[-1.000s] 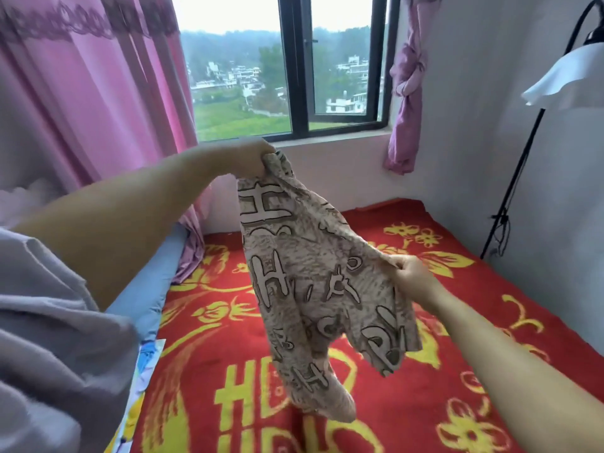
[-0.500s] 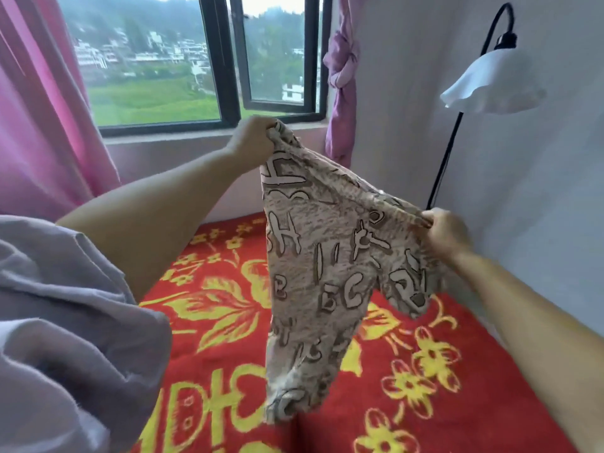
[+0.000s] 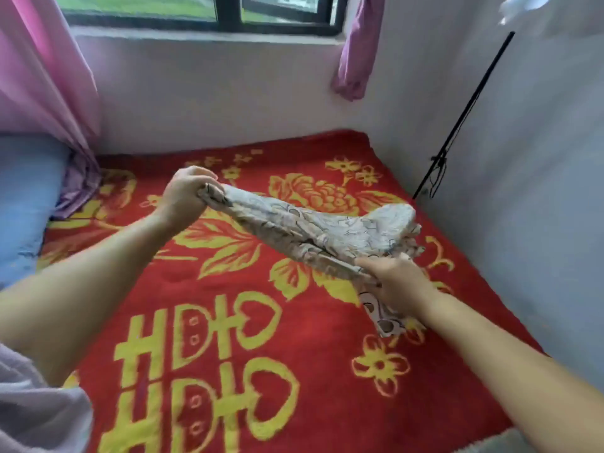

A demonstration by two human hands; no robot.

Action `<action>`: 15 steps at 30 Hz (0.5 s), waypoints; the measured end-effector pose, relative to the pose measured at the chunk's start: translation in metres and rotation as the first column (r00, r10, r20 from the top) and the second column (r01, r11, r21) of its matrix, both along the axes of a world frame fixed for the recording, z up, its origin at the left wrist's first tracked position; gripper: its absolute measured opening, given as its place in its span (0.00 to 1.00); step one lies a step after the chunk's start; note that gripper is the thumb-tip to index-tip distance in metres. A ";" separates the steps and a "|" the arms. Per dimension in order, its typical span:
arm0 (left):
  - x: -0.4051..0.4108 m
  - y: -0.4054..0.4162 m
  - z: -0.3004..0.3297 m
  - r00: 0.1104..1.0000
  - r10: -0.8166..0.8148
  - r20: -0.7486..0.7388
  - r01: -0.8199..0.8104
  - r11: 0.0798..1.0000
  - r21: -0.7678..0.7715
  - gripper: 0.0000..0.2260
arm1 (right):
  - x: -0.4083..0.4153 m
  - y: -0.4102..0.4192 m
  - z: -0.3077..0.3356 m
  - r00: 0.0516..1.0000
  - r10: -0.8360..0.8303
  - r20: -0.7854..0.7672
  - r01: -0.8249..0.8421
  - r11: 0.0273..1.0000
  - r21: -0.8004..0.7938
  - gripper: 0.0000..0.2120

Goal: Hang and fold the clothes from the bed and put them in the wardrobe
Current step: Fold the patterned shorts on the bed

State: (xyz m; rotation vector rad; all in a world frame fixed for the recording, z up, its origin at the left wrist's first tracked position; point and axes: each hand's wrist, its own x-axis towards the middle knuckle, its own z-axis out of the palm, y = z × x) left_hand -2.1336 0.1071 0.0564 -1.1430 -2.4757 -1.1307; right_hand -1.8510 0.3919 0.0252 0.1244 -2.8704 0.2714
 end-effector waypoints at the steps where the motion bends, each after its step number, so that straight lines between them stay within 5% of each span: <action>1: 0.005 -0.027 -0.039 1.000 -0.008 -0.017 0.006 0.994 -0.107 0.16 | 0.004 -0.027 -0.040 0.997 0.014 0.072 -0.016 1.000 0.021 0.16; 5: 0.037 -0.141 -0.223 1.000 0.029 -0.008 -0.028 0.827 -0.561 0.18 | 0.022 -0.136 -0.223 0.852 -0.040 0.521 0.046 0.999 0.003 0.22; 8: 0.071 -0.219 -0.345 0.993 0.122 -0.005 -0.070 0.540 -0.839 0.19 | 0.042 -0.213 -0.332 0.689 0.059 0.723 -0.023 0.998 -0.060 0.24; 11: 0.108 -0.259 -0.416 0.963 0.268 0.037 -0.042 0.284 -0.958 0.26 | 0.062 -0.258 -0.390 0.572 0.141 0.808 -0.061 0.990 -0.130 0.23; 13: 0.132 -0.255 -0.433 0.941 0.337 0.022 -0.071 0.259 -0.963 0.29 | 0.068 -0.257 -0.399 0.566 0.139 0.813 0.016 0.984 -0.180 0.18; 15: 0.153 -0.236 -0.439 0.943 0.332 0.017 -0.104 0.342 -0.934 0.30 | 0.068 -0.240 -0.395 0.577 0.164 0.800 0.111 0.955 -0.276 0.15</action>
